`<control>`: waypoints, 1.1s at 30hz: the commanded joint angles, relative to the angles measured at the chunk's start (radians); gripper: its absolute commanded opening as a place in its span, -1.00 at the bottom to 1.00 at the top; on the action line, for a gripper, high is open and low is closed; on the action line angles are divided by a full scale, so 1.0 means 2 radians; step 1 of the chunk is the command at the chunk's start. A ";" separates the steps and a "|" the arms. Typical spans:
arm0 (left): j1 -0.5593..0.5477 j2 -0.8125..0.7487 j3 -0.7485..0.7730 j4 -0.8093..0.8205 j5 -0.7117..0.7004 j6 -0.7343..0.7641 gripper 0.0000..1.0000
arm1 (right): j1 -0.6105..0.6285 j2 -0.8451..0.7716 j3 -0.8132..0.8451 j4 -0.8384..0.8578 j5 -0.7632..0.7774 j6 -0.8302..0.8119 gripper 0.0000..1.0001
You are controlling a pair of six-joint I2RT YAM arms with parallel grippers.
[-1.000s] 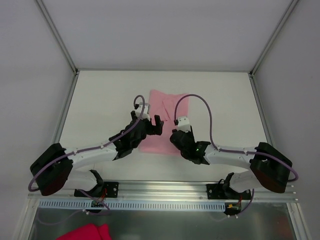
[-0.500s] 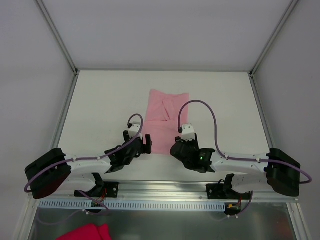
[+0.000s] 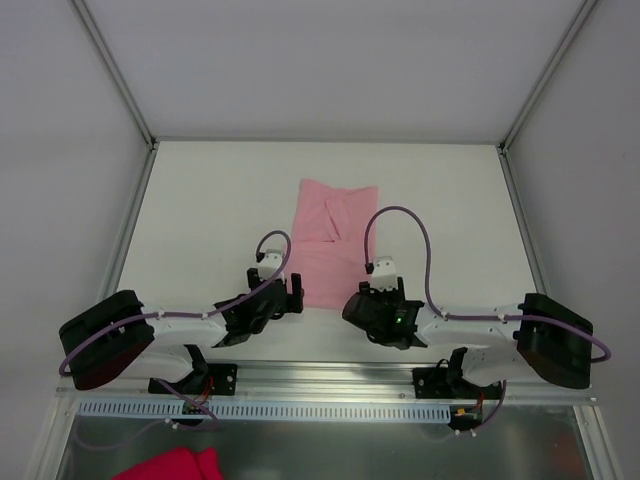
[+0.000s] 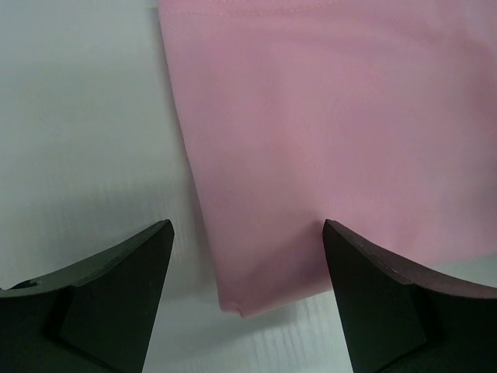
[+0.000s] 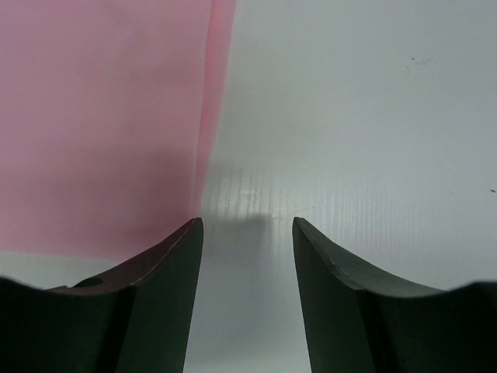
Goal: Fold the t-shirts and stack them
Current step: Grab one side of the 2/3 rectangular tshirt with both arms
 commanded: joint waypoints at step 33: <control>-0.021 0.041 0.009 0.001 0.020 -0.057 -0.67 | -0.063 -0.160 -0.117 0.165 -0.106 0.004 0.08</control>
